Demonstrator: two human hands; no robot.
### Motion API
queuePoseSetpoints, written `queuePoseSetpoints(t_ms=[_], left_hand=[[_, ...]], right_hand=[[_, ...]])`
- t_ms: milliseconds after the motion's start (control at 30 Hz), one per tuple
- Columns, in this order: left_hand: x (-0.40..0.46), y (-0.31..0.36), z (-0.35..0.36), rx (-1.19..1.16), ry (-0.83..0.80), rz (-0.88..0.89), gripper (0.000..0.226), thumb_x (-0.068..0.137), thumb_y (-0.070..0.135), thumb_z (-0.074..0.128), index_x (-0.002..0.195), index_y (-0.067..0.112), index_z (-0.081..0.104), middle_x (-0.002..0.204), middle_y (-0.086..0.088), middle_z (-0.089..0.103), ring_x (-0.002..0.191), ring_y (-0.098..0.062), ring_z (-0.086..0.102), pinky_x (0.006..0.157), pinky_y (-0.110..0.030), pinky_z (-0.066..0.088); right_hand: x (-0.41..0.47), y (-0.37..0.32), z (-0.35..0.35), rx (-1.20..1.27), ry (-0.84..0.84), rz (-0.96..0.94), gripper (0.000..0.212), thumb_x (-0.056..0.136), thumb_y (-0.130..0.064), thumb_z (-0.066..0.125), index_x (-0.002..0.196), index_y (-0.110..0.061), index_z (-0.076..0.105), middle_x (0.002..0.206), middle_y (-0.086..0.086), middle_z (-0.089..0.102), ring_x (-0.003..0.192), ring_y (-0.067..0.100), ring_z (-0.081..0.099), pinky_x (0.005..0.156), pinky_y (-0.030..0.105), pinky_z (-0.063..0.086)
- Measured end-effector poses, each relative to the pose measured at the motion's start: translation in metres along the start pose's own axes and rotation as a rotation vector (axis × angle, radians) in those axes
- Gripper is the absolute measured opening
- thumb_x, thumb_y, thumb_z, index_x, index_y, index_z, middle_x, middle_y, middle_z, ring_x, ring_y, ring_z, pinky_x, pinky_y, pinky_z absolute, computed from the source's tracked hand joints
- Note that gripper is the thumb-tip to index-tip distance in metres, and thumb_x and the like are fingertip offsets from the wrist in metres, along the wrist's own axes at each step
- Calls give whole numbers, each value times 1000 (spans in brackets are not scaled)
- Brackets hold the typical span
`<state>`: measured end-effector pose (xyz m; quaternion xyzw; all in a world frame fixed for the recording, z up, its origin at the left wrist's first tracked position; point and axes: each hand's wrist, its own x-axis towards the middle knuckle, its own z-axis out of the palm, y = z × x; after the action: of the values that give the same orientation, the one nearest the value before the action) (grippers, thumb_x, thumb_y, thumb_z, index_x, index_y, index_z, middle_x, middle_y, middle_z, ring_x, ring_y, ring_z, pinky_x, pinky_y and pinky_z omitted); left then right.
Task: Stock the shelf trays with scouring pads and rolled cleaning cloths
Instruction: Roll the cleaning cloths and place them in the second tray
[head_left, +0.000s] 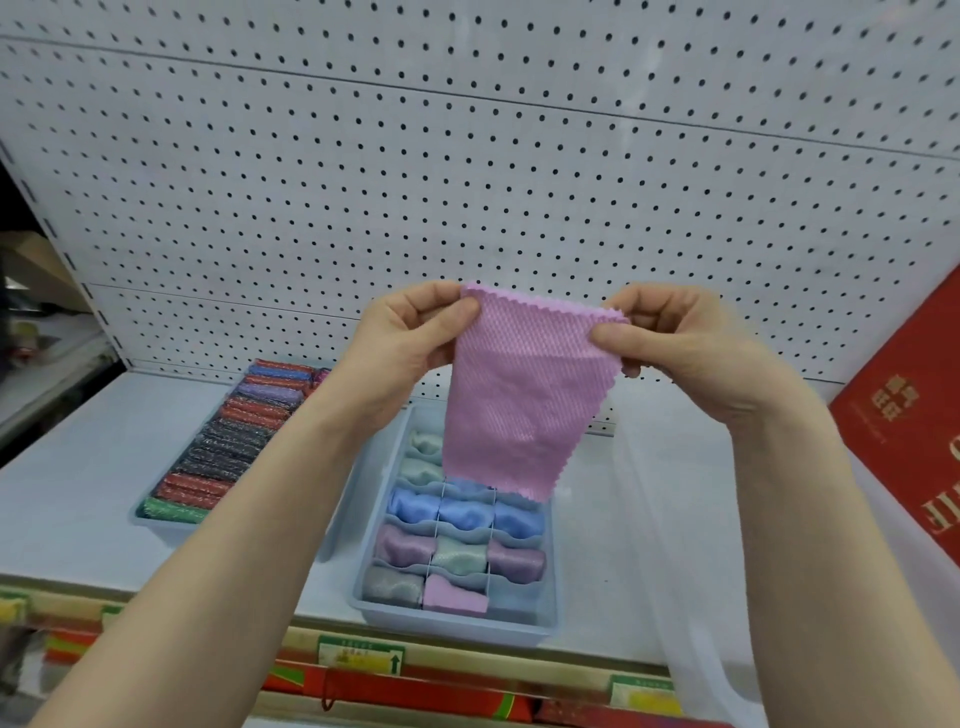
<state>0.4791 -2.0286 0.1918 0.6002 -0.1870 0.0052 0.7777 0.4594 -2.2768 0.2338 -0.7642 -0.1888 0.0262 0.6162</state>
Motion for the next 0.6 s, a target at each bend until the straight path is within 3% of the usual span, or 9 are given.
queuePoseSetpoints(t_ms=[100, 267, 367, 500, 600], left_hand=[[7, 1, -2, -34, -29, -35, 15, 83, 16, 62, 88, 19, 75, 78, 5, 71, 69, -7, 64, 66, -22, 54], [28, -20, 5, 173, 259, -169, 7, 92, 12, 64, 95, 8, 70, 84, -7, 72, 77, -19, 65, 72, -31, 59], [29, -31, 18, 170, 338, -124, 6, 91, 13, 66, 88, 11, 72, 81, -10, 71, 74, -22, 63, 80, -46, 57], [22, -34, 37, 176, 354, -28, 6, 88, 21, 71, 83, 24, 74, 81, 0, 76, 79, -16, 71, 86, -43, 57], [17, -31, 45, 151, 320, 11, 6, 90, 20, 69, 92, 20, 76, 87, -3, 77, 88, -21, 74, 91, -43, 55]], right_hand=[[3, -11, 1, 91, -58, 11, 7, 77, -9, 68, 72, -12, 66, 60, 1, 59, 51, 10, 50, 51, 18, 44], [44, 20, 13, -324, 358, 200, 12, 80, -11, 73, 75, -12, 62, 60, -1, 64, 54, 10, 59, 54, 27, 45], [51, 28, 23, -385, 489, 176, 7, 77, -16, 68, 74, -16, 62, 58, -2, 66, 57, 10, 66, 58, 30, 52], [48, 19, 41, -249, 407, 117, 10, 80, -16, 70, 77, -6, 68, 62, 1, 70, 57, 9, 67, 53, 23, 46], [47, 14, 46, -208, 365, 72, 16, 82, -23, 73, 79, -8, 74, 68, 3, 73, 60, 9, 67, 53, 21, 45]])
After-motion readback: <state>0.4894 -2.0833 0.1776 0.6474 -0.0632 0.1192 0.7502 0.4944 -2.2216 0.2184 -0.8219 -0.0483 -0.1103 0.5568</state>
